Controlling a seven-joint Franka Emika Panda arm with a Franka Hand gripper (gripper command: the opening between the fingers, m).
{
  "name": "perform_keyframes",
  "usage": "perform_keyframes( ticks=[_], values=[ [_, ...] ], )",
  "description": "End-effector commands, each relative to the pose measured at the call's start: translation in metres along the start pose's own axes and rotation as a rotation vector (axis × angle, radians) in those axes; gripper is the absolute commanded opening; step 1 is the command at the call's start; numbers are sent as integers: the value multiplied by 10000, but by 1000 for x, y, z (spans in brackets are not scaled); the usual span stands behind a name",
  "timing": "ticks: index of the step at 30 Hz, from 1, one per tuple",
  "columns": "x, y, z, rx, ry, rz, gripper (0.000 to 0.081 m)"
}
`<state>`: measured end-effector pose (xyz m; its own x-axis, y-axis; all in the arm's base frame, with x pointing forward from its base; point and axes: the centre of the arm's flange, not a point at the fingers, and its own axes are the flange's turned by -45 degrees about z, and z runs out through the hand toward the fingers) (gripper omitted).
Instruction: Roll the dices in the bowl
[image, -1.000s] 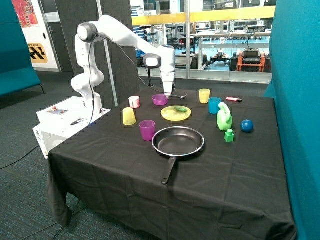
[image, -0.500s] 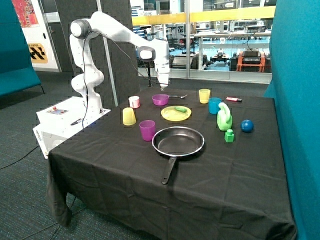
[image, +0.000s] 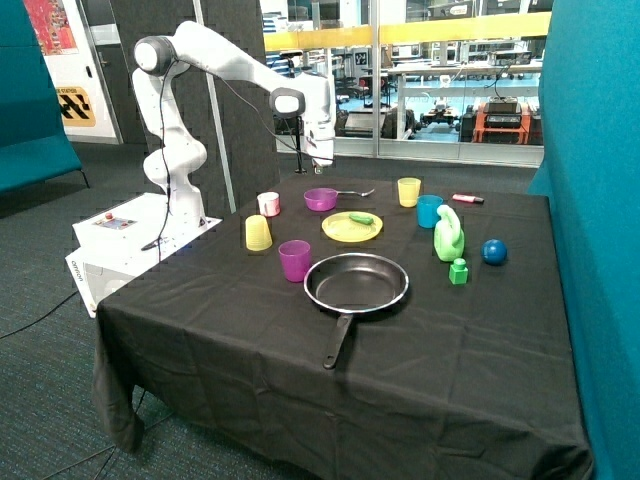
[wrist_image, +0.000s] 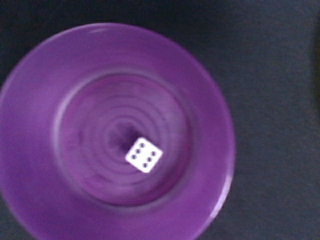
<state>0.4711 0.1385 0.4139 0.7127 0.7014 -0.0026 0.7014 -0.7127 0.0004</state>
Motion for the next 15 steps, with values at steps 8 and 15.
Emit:
perform_keyframes(
  ticks=[8, 15],
  values=[
    [17, -57, 8, 2, 27, -971, 0],
    [29, -67, 11, 2, 27, -1053, 0]
  ],
)
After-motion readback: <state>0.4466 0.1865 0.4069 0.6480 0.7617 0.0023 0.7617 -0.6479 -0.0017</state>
